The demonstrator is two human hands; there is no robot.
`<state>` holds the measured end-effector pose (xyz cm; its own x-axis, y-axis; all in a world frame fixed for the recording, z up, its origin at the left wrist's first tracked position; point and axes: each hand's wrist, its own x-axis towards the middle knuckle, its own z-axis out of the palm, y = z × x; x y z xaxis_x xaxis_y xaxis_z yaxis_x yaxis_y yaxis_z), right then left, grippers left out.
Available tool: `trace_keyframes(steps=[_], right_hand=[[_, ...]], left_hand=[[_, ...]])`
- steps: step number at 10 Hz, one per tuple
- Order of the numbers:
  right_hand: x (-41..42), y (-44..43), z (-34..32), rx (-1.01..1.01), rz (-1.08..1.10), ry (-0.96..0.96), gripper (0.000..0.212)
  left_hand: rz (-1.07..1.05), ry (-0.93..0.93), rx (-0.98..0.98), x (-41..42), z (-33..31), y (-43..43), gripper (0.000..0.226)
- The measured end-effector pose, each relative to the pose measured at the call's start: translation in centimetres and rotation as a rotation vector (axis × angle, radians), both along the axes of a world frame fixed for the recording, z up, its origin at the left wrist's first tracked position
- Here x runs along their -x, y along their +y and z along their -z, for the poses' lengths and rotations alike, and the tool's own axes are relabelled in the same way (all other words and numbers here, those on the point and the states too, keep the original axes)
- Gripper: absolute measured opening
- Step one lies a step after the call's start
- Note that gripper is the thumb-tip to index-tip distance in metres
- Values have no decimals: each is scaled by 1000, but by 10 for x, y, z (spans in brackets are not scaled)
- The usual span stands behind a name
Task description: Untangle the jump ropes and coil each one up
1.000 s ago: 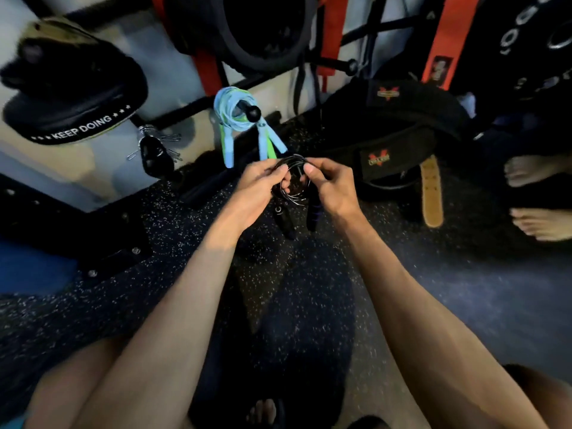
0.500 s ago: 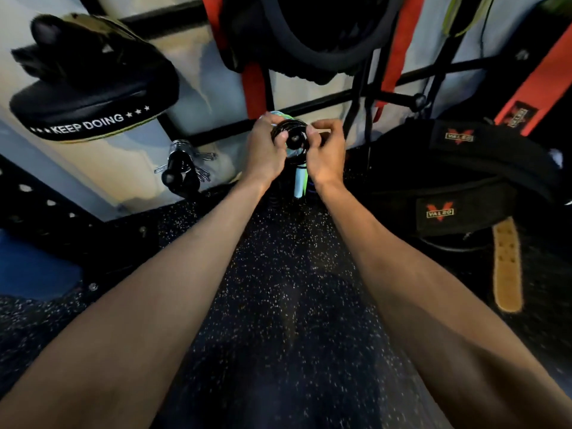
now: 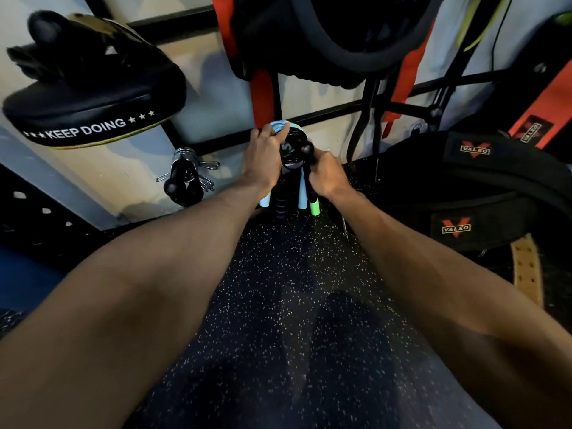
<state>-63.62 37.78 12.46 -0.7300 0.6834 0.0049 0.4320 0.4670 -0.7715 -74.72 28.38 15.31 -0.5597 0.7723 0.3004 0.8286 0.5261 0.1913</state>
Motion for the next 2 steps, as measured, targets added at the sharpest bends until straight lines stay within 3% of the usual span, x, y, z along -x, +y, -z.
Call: trace_keyframes(steps=[2], right_hand=[[-12, -13, -19, 84, 49, 1, 53]], left_hand=[[-39, -102, 214, -14, -11, -10, 88]])
